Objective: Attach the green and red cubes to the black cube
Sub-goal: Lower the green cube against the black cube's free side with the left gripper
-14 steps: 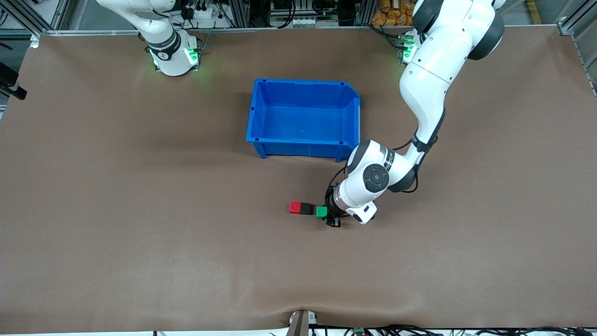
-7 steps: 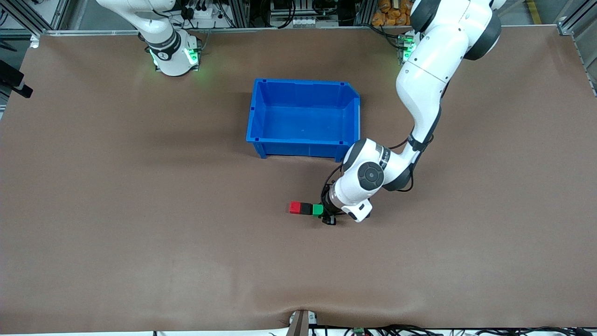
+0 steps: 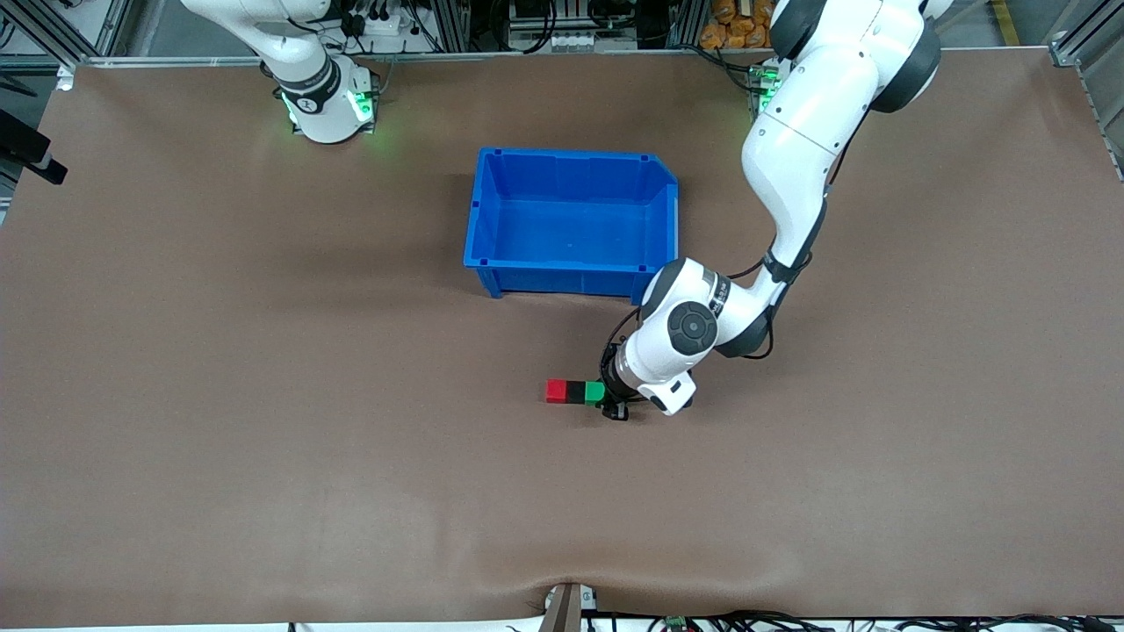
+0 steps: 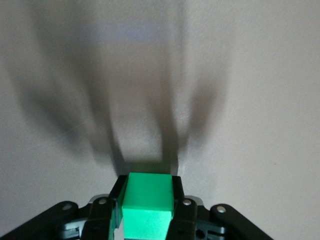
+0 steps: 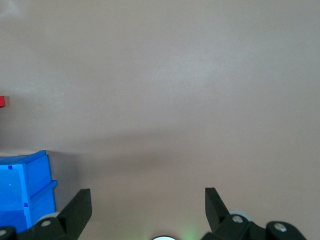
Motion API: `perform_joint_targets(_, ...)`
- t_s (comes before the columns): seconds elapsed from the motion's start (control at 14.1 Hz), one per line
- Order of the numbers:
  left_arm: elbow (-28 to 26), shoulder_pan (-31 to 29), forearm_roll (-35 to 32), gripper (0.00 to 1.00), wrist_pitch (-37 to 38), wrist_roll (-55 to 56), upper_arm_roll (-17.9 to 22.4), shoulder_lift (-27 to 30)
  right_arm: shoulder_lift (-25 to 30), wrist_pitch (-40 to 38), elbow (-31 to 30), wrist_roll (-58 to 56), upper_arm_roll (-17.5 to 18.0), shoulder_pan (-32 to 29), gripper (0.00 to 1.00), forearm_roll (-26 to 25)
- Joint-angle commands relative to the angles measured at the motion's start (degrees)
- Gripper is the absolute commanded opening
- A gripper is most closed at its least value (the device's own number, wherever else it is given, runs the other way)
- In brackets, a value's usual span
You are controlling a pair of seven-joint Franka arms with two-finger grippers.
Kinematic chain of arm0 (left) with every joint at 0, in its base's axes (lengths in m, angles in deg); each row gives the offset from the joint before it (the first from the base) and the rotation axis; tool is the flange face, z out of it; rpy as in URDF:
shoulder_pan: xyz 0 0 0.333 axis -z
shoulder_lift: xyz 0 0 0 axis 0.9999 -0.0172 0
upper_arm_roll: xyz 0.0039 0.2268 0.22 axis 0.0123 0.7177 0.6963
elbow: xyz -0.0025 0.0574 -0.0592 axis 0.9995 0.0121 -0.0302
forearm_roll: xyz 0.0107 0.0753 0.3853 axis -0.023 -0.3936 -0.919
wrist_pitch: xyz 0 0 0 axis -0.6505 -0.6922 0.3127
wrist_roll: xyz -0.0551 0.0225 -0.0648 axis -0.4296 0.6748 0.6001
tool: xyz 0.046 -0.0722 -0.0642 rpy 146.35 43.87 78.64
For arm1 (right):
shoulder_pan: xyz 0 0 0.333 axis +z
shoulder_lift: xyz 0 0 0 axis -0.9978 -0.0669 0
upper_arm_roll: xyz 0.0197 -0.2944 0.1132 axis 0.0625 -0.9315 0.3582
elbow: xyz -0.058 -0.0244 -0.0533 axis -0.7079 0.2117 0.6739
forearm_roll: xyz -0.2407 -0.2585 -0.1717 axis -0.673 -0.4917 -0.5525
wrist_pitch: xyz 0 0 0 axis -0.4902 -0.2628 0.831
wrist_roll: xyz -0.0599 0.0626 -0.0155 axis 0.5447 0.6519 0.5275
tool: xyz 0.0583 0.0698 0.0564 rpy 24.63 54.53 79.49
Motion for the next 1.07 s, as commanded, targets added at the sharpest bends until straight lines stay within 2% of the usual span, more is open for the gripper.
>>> perform_joint_targets(0.0,0.9,1.3,-1.3,0.0,0.8,1.3,0.8,-0.2,-0.4,-1.0,1.2,0.8,-0.1,0.1,1.0,0.9)
perform_joint_targets(0.64,0.9,1.6,-1.3,0.0,2.3,4.5,0.8,0.1,-0.5,-1.0,1.2,0.8,-0.2,0.0,1.0,0.9)
perform_joint_targets(0.71,0.9,1.2,-1.2,0.33,2.3,4.6,0.8,0.2,-0.5,-1.0,1.2,0.8,-0.2,0.0,1.0,0.9)
perform_joint_targets(0.78,0.9,0.6,-1.5,0.87,2.3,4.5,0.8,0.3,-0.5,-1.1,1.2,0.8,-0.2,0.0,1.0,0.9)
perform_joint_targets(0.85,0.9,0.8,-1.7,1.0,2.3,4.5,0.8,0.6,-0.5,-1.1,1.2,0.8,-0.2,0.0,1.0,0.9)
perform_joint_targets(1.0,0.9,0.5,-3.0,1.0,4.4,4.2,0.8,2.6,-0.6,-1.0,1.2,0.8,-0.2,-0.2,1.0,0.9)
